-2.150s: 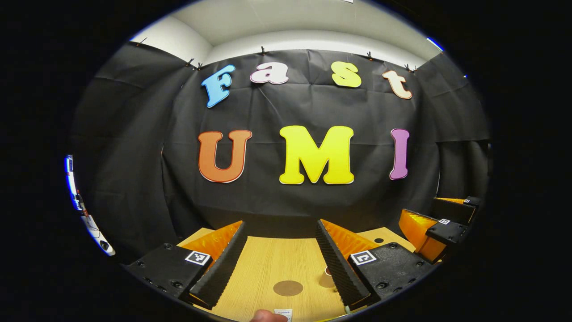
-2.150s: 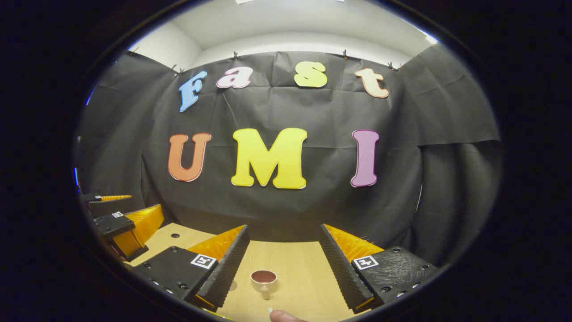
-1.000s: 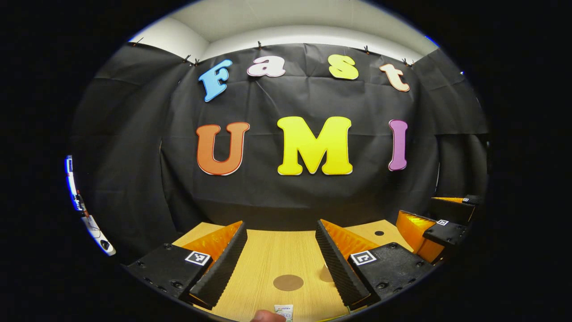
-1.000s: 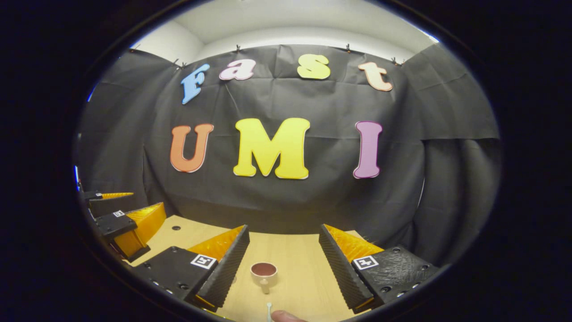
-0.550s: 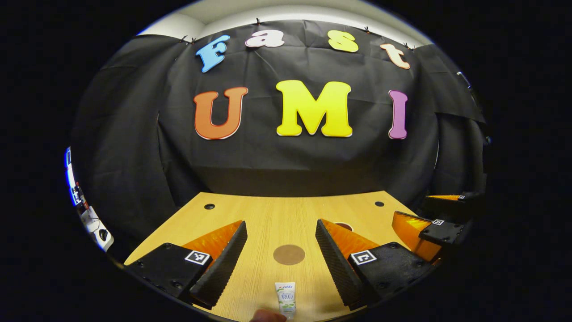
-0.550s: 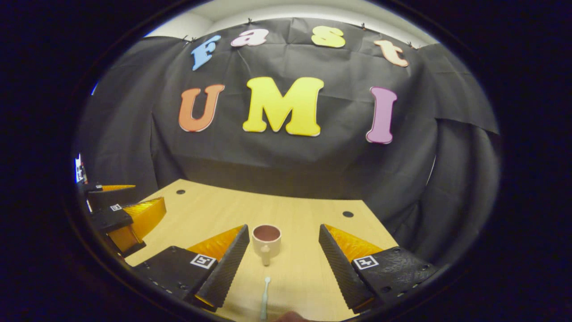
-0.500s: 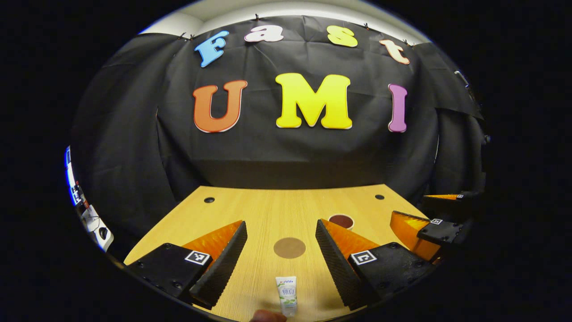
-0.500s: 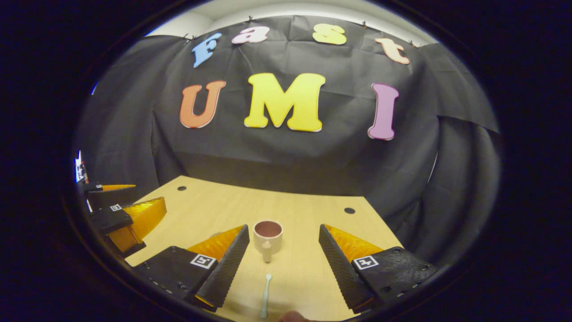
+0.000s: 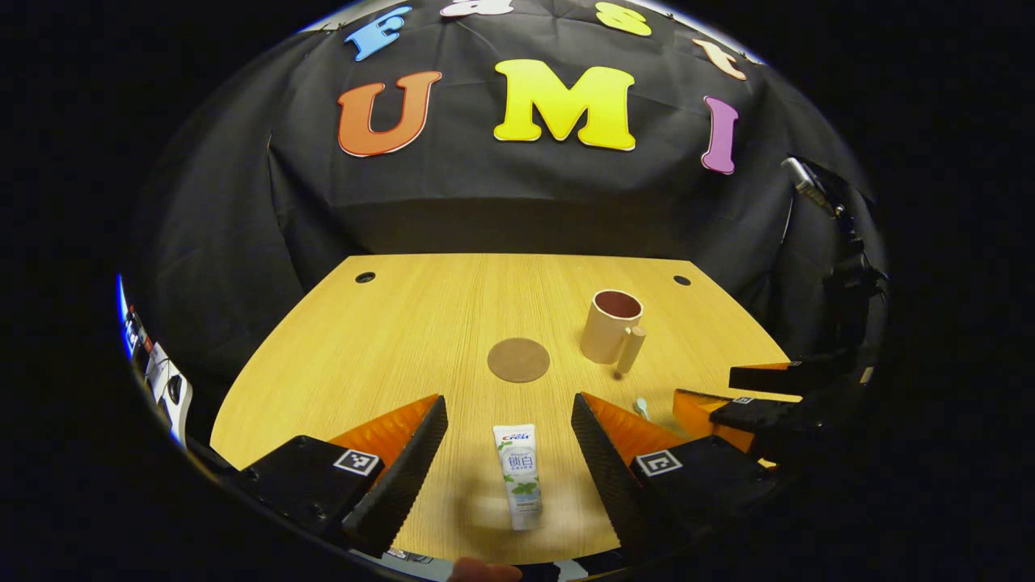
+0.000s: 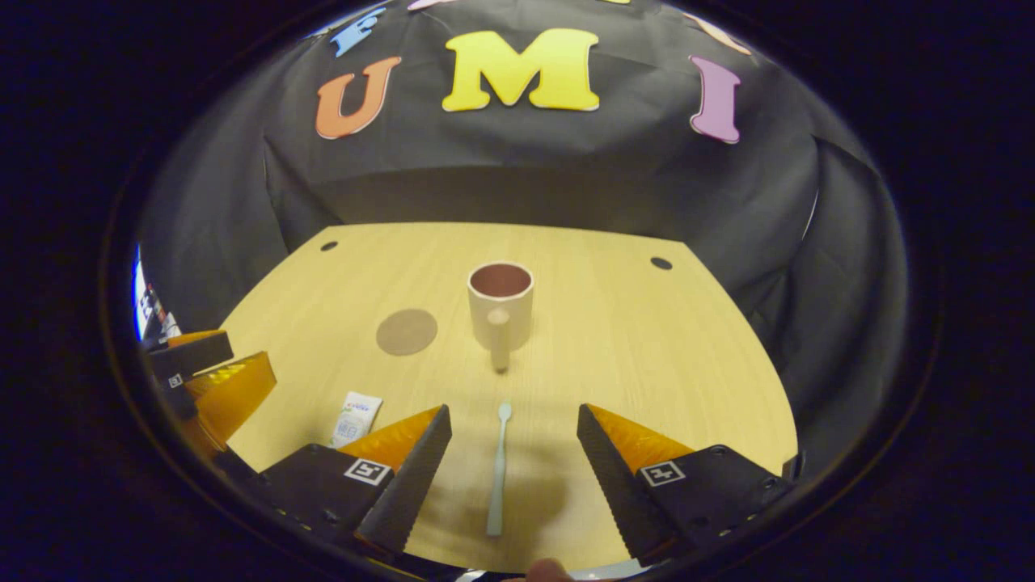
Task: Put the toothbrush and toothpaste on the desktop into the cup, then pick up the cup and place it on the coaster on the desktop.
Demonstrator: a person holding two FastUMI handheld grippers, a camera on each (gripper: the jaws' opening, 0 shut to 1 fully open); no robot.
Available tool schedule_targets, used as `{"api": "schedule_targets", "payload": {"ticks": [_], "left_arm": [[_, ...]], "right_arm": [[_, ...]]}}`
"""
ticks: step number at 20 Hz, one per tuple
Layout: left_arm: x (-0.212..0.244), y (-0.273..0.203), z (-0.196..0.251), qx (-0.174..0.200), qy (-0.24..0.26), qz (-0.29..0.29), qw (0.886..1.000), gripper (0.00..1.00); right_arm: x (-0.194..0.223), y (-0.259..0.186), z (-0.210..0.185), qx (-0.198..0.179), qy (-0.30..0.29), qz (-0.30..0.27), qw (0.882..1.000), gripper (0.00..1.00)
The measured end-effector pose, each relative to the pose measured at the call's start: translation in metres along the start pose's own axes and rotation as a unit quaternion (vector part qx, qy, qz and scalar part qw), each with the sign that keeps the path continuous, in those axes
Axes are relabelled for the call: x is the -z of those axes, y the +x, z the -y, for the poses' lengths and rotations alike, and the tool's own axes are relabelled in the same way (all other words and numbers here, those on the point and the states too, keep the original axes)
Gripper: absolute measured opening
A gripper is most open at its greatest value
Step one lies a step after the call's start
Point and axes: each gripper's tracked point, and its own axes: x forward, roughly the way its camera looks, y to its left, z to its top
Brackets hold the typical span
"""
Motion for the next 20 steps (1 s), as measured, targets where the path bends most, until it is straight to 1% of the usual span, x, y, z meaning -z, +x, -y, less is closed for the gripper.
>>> {"api": "schedule_targets", "payload": {"ticks": [4,5,6,7,8,12,13,14,15,16,17,18,19,20], "left_arm": [[0.004,0.0,-0.001,-0.001,-0.004,-0.011,1.0,0.99],[0.007,0.0,-0.001,-0.002,-0.007,-0.015,1.0,0.99],[0.008,0.001,-0.002,-0.004,-0.008,-0.018,1.0,0.99],[0.011,0.002,-0.003,-0.006,-0.01,-0.021,1.0,0.99],[0.012,0.002,-0.005,-0.011,-0.01,-0.023,1.0,0.99],[0.017,0.005,-0.008,-0.021,-0.016,-0.031,0.999,0.99],[0.018,0.006,-0.011,-0.023,-0.016,-0.034,0.999,0.99],[0.019,0.007,-0.014,-0.023,-0.014,-0.035,0.999,0.99],[0.018,0.008,-0.015,-0.023,-0.013,-0.036,0.999,0.99],[0.018,0.008,-0.015,-0.022,-0.013,-0.037,0.999,0.99],[0.02,0.008,-0.014,-0.022,-0.014,-0.039,0.999,0.99],[0.021,0.008,-0.014,-0.022,-0.015,-0.041,0.999,0.99],[0.023,0.008,-0.015,-0.021,-0.016,-0.043,0.999,0.99],[0.023,0.007,-0.015,-0.021,-0.018,-0.046,0.999,0.99]], "right_arm": [[0.023,0.023,-0.004,-0.006,-0.012,-0.063,0.998,0.96],[0.027,0.029,-0.005,-0.008,-0.014,-0.078,0.997,0.99],[0.032,0.034,-0.005,-0.009,-0.016,-0.092,0.996,0.96],[0.039,0.037,-0.006,-0.01,-0.016,-0.106,0.994,0.99],[0.044,0.041,-0.007,-0.01,-0.015,-0.117,0.993,0.96],[0.053,0.056,-0.006,-0.004,-0.017,-0.14,0.99,0.96],[0.055,0.058,-0.004,-0.003,-0.018,-0.143,0.99,0.91],[0.057,0.062,-0.005,-0.003,-0.018,-0.148,0.989,0.83],[0.058,0.065,-0.006,-0.006,-0.014,-0.153,0.988,0.67],[0.059,0.068,-0.006,-0.005,-0.01,-0.157,0.988,0.63],[0.059,0.069,-0.007,-0.006,-0.007,-0.161,0.987,0.5],[0.059,0.07,-0.007,-0.006,-0.007,-0.164,0.986,0.49],[0.06,0.073,-0.005,0.001,-0.007,-0.163,0.987,0.53],[0.06,0.074,-0.007,-0.001,-0.004,-0.164,0.987,0.37]]}}
